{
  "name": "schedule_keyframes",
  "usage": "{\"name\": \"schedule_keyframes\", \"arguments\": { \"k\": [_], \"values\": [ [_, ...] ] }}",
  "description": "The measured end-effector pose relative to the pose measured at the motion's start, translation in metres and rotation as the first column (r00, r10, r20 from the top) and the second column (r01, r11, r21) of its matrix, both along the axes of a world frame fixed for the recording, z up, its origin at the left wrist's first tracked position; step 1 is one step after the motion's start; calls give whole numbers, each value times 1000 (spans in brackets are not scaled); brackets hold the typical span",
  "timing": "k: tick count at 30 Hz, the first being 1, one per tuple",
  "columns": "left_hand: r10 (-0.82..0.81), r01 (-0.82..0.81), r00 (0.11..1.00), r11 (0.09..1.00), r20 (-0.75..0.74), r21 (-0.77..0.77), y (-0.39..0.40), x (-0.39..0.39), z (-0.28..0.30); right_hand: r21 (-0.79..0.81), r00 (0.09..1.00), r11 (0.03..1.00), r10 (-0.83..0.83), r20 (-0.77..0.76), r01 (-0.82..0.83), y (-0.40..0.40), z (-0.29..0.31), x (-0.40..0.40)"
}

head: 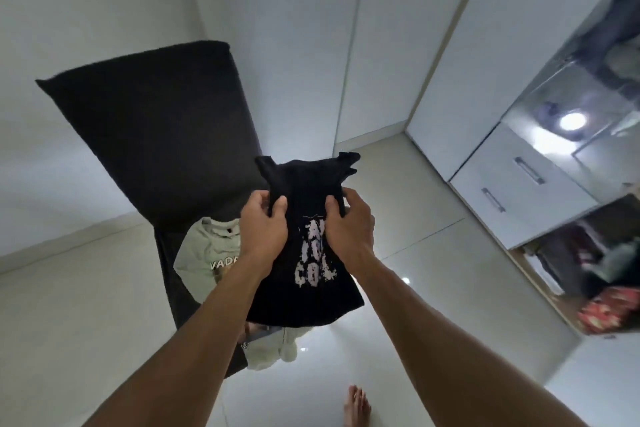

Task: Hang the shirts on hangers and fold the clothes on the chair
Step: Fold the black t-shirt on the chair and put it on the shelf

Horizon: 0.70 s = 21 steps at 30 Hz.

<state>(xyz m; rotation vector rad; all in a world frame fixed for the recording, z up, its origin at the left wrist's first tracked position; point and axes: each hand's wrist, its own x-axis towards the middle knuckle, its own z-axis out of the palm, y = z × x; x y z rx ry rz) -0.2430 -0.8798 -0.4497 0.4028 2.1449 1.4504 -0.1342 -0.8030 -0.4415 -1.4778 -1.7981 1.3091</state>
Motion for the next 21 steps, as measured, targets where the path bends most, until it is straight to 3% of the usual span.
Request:
{"name": "schedule_keyframes", "arguments": {
  "k": [7, 15, 21],
  "values": [
    [-295, 294, 955, 955, 31, 33, 104, 108, 90, 39, 945, 947, -315, -93, 319, 67, 86, 125],
    [-622, 620, 783, 783, 13, 52, 230, 295, 144, 101, 788, 782, -604, -122, 615, 146, 137, 323],
    [-763, 763, 647, 646, -6, 37, 293, 414, 151, 92, 665, 659, -737, -117, 747, 184, 143, 438]
  ]
}}
